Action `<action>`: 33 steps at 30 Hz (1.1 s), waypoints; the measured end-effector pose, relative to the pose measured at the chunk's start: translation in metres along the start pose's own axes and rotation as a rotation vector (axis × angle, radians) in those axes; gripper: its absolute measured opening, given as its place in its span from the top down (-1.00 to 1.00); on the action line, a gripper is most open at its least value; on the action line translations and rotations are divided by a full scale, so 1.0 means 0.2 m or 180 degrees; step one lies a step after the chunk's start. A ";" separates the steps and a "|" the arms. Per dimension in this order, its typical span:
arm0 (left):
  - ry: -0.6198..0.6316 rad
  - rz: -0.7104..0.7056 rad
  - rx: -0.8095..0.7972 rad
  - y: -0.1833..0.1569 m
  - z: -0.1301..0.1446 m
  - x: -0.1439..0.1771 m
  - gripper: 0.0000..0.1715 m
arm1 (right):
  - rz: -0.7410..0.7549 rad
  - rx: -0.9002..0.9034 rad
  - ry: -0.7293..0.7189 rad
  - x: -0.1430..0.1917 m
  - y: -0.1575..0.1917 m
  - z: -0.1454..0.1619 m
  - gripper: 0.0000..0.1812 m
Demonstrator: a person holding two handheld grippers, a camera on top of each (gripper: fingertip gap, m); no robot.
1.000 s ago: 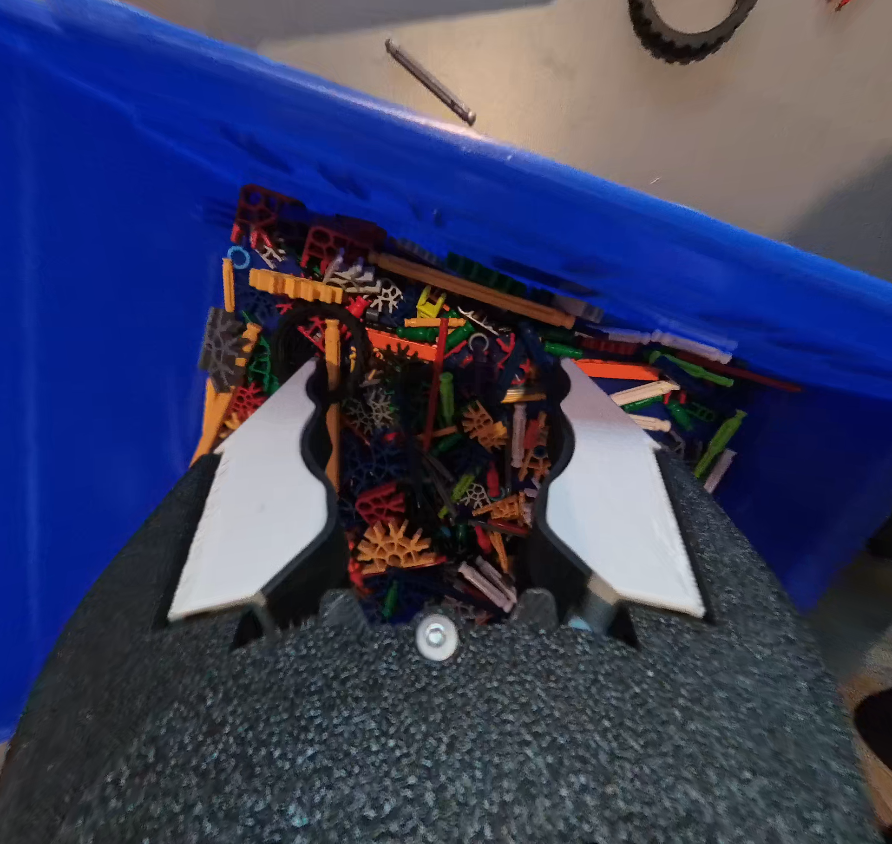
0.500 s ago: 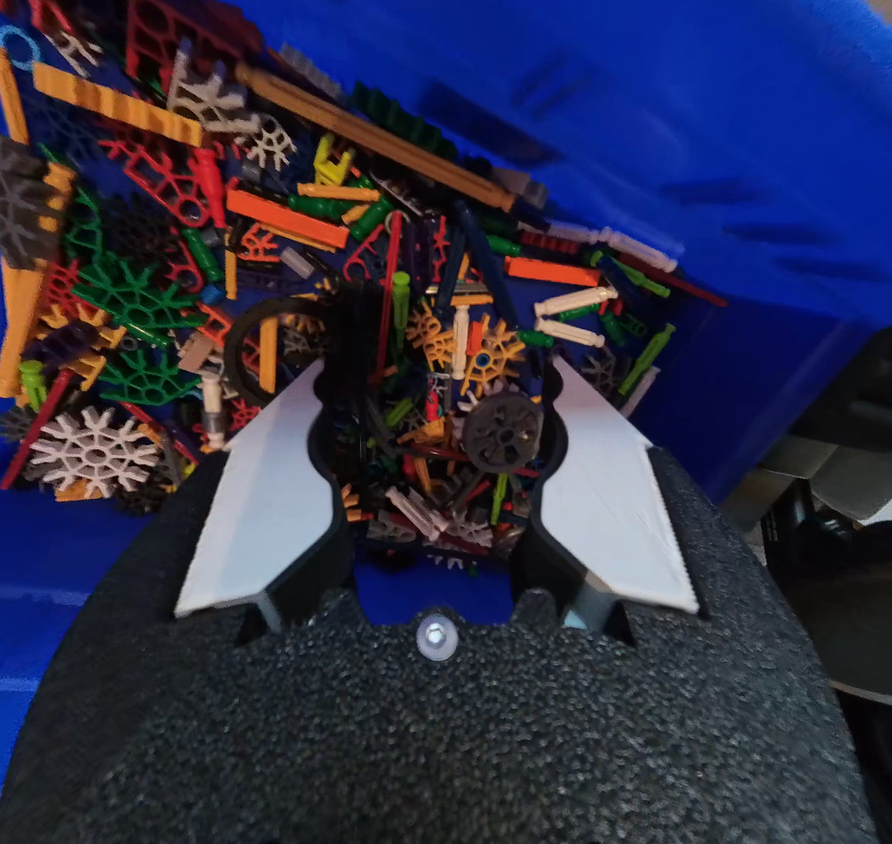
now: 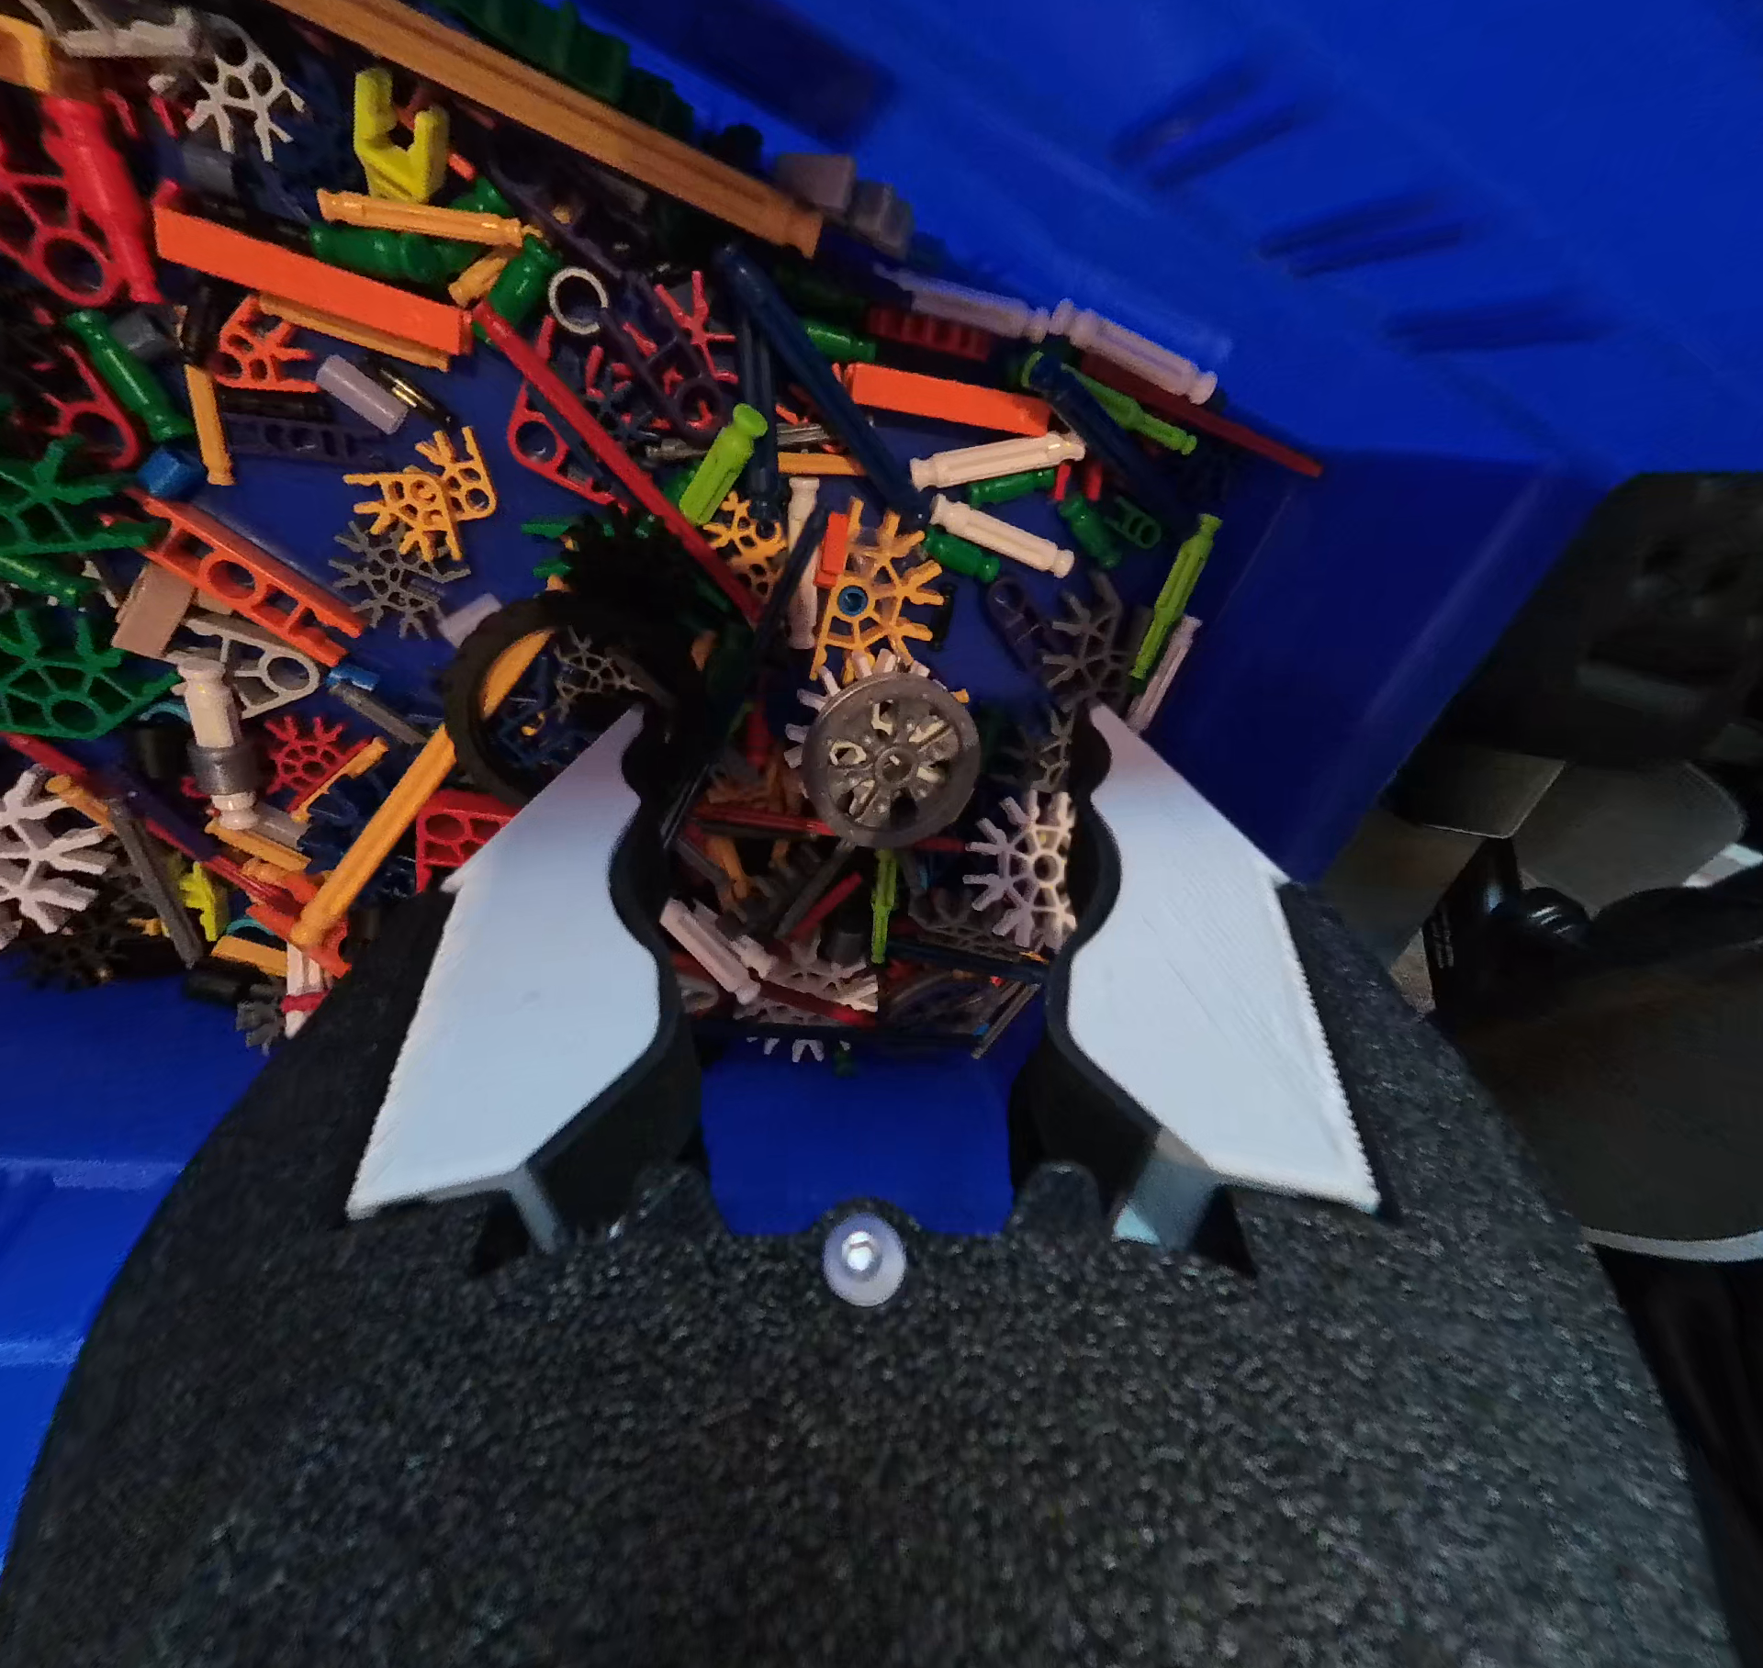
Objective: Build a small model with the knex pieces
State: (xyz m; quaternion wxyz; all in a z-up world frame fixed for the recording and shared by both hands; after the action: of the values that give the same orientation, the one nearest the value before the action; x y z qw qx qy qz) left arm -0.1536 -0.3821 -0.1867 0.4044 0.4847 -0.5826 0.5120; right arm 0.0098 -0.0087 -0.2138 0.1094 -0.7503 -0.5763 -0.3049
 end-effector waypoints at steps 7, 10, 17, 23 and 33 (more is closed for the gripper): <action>-0.0291 -0.0162 -0.0051 0.02 -0.04 0.09 0.11 | -0.0002 0.0001 -0.0002 0.00 0.00 0.00 0.95; -0.0459 -0.0281 -0.0054 0.07 -0.09 0.13 0.15 | 0.0000 0.0006 -0.0003 0.00 0.00 0.00 0.95; -0.0480 -0.0437 -0.0138 0.18 -0.16 0.12 0.23 | 0.0000 0.0015 -0.0018 0.00 0.00 0.00 0.95; -0.0565 -0.0421 -0.0143 0.26 -0.21 0.11 0.24 | -0.0010 0.0020 -0.0023 0.00 0.00 0.00 0.95; -0.0338 -0.0254 -0.0065 0.27 -0.19 0.01 0.25 | -0.0015 0.0017 -0.0027 0.01 0.00 0.00 0.95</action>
State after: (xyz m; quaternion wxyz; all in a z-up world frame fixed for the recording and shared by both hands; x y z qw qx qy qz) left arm -0.2085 -0.3451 -0.1905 0.3979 0.5299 -0.5886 0.4631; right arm 0.0102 -0.0083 -0.2126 0.1083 -0.7499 -0.5794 -0.3004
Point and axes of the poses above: each gripper's, where its closed fingertips meet, x back along the fingers, z out of its underside, y = z × x across the jaws, the point moved 5 cm from there along x, back along the fingers, and after that the axes turned 5 degrees about -y, right-handed, at the moved point
